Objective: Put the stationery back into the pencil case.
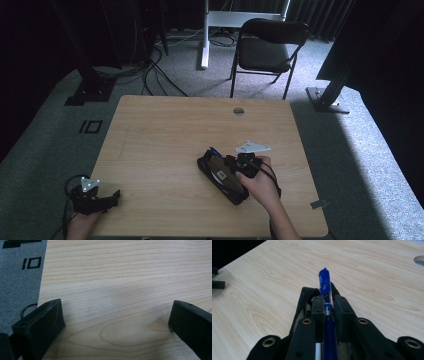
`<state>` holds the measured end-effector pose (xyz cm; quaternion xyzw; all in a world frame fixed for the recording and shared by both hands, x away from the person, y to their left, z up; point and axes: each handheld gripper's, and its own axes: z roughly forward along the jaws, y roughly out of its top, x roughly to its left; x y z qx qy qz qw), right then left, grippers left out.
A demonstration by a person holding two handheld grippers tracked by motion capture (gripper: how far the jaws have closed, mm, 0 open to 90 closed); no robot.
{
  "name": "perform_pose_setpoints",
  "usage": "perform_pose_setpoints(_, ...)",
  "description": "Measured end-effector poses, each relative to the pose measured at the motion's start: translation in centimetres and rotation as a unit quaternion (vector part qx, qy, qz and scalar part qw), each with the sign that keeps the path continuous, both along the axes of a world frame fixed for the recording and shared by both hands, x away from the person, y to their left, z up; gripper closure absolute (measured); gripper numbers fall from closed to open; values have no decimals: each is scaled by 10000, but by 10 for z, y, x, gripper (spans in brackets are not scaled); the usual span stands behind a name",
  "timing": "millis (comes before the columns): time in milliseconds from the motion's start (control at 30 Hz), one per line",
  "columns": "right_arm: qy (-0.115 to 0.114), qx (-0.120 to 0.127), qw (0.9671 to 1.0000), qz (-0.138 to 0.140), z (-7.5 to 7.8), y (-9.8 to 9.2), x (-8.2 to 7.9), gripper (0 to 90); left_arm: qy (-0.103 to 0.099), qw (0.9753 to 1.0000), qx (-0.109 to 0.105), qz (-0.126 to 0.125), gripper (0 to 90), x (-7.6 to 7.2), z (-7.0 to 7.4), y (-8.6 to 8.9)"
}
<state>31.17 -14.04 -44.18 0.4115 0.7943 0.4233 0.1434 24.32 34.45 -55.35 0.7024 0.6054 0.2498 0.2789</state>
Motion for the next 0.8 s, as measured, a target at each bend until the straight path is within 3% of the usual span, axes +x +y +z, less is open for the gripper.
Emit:
perform_pose_setpoints(167,175,-252,9995,123,-10,6,-1,794,2,10000,1,-2,3,0,0,0)
perform_pose_setpoints(467,291,-253,9991,151,-18,9,1,794,2,10000,1,-3,3,0,0,0)
perform_pose_setpoints(800,506,-419,9977,138,-32,10,8,793,2,10000,1,-2,2,0,0,0)
